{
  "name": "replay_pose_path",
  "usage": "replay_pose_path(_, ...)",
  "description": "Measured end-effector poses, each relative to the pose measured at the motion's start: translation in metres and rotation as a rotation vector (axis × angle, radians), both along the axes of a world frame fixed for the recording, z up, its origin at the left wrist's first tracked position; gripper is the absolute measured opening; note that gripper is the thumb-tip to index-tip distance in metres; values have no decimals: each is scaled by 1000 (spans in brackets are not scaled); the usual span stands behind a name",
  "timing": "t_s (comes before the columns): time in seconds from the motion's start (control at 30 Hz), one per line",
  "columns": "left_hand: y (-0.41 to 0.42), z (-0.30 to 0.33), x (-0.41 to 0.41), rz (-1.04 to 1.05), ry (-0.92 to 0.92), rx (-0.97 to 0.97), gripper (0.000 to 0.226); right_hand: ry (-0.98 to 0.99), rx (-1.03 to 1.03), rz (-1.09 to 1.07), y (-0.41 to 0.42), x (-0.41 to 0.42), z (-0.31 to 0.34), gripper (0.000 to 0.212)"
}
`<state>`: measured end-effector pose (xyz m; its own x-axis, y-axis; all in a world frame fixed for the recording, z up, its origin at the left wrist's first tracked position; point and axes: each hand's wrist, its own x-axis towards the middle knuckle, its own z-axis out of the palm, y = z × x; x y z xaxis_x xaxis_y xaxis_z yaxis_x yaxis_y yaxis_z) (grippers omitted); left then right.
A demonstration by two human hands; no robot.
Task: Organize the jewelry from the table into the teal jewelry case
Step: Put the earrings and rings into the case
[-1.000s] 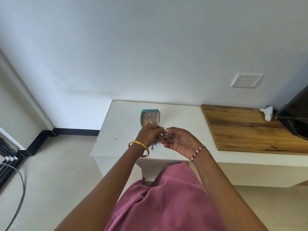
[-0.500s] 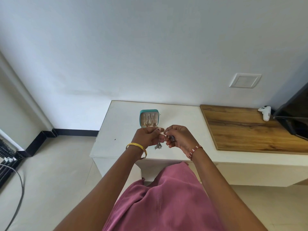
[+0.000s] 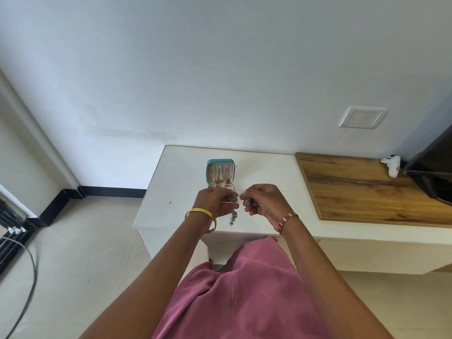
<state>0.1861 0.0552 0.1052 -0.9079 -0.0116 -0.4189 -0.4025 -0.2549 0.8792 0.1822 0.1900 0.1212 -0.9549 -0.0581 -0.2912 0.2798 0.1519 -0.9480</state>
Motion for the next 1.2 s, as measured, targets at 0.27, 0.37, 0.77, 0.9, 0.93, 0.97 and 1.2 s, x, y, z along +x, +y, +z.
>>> replay_pose_path(0.27, -4, -6, 2, -36, -23, 24, 9, -17, -19, 0, 3, -2, -3, 14)
replay_pose_path(0.37, -3, -9, 2, -29, 27, -47, 9, -24, -4, 12, 3, -1, -4, 22)
replay_pose_path(0.77, 3, -15, 1, 48, 328, -560, 15, 212, 356, 52, 1, 0, -9, 11)
replay_pose_path(0.9, 6, -12, 4, 59, 384, -659, 16, 340, 488, 43, -3, 1, -10, 8)
replay_pose_path(0.93, 6, -11, 4, 63, 393, -696, 17, 369, 519, 41, -4, 1, -10, 7)
replay_pose_path(0.97, 6, -10, 5, 68, 401, -725, 18, 393, 549, 40, -4, 1, -10, 7)
replay_pose_path(1.2, 9, -10, 6, 49, 452, -857, 19, 386, 569, 84, -9, 1, -9, 7)
